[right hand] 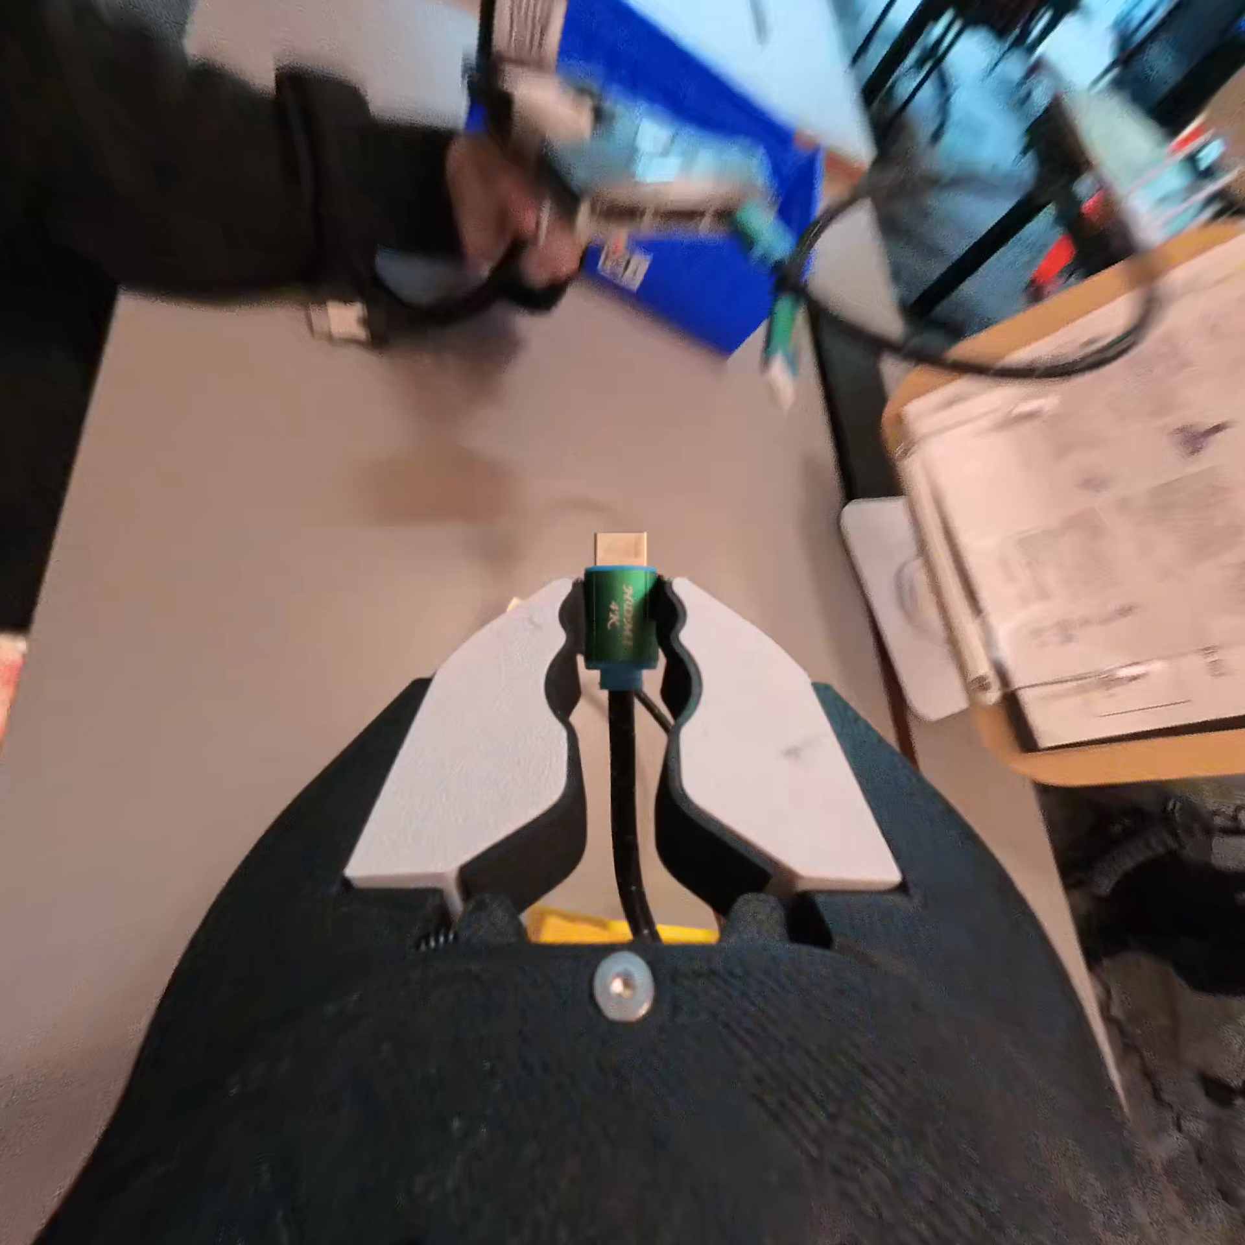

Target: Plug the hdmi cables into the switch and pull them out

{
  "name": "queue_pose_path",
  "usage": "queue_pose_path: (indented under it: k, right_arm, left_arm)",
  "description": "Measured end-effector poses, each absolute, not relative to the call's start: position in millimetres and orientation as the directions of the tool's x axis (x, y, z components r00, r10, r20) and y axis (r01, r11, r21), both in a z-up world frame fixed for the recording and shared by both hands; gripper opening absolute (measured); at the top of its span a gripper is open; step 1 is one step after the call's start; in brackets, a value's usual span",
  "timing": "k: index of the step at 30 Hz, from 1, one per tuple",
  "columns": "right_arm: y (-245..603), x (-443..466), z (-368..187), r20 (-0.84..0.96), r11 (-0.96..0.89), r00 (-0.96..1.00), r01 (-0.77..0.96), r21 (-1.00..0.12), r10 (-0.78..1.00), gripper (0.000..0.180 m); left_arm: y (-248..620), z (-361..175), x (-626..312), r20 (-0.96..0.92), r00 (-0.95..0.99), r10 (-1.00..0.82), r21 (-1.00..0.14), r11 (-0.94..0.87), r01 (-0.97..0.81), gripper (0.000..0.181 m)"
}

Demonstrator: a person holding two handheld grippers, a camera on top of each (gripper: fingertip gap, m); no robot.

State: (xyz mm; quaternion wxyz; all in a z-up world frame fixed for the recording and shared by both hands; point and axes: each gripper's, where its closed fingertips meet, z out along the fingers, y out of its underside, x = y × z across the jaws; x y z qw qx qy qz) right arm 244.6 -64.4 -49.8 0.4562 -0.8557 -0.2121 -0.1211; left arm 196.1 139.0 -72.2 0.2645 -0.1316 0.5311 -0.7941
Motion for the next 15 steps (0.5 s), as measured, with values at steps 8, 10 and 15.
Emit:
queue_pose_path:
  k: [8, 10, 15]
  right_arm:
    - [-92.8, 227.1, 23.1, 0.568, -0.336, 0.781, 0.624, -0.705, 0.260, 0.021]
    - [-115.5, 241.4, 25.3, 0.589, -0.418, 0.776, 0.623, -0.661, 0.226, 0.021]
    - [-172.5, 288.2, 29.3, 0.616, -0.604, 0.787, 0.484, -0.633, -0.015, 0.021]
  left_arm:
    - [82.2, -90.4, 201.3, -0.114, -0.871, -0.477, -0.949, -0.208, 0.238, 0.021]
    - [77.1, -88.8, 204.7, -0.124, -0.855, -0.503, -0.945, -0.202, 0.256, 0.021]
    - [67.8, -82.5, 206.2, -0.130, -0.842, -0.523, -0.937, -0.212, 0.277, 0.021]
